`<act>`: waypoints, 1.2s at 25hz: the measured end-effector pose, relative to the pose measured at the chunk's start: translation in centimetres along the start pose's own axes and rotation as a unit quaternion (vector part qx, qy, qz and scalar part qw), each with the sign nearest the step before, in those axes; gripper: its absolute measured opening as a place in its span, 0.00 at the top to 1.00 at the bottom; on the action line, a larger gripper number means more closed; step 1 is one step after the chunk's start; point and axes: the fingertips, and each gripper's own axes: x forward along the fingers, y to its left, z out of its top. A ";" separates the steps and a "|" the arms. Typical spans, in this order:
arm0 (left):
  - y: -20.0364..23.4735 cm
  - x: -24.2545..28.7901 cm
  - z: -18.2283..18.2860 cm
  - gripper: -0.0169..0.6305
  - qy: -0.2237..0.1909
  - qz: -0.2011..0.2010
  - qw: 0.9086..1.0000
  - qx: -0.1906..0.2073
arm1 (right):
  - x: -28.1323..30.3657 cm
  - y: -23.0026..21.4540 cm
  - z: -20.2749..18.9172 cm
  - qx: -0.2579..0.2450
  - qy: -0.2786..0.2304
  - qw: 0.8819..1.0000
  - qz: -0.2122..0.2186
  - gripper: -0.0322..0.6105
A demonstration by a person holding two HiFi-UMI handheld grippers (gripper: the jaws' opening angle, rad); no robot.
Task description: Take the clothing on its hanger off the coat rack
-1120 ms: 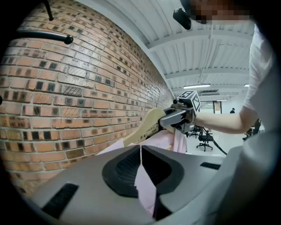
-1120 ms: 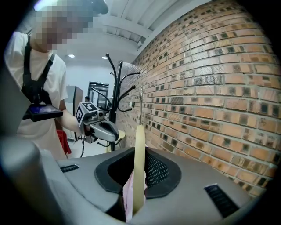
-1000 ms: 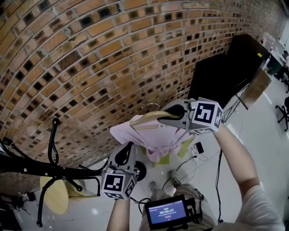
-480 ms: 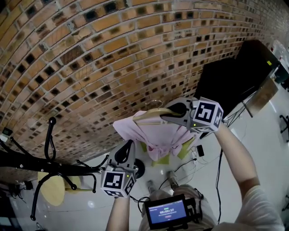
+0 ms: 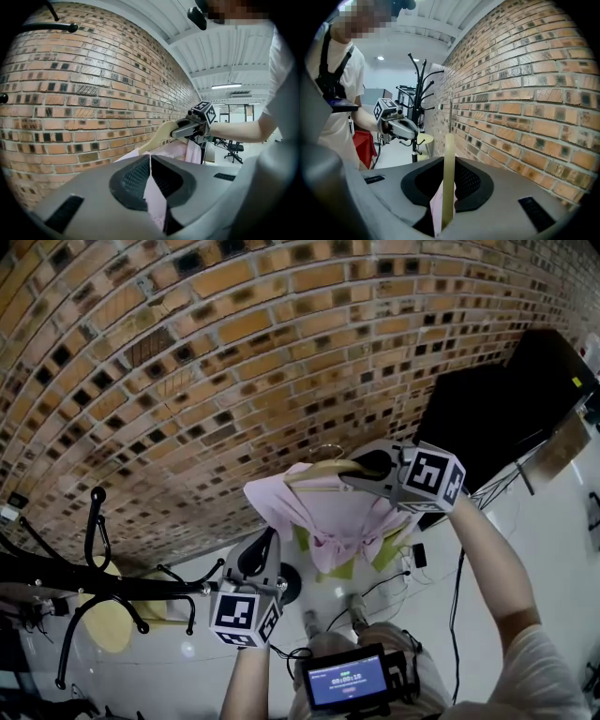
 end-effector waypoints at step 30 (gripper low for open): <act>3.4 9.6 -4.1 0.94 0.053 0.026 0.998 -0.011 | 5.8 -10.1 -14.6 0.033 0.037 0.998 -0.034 0.89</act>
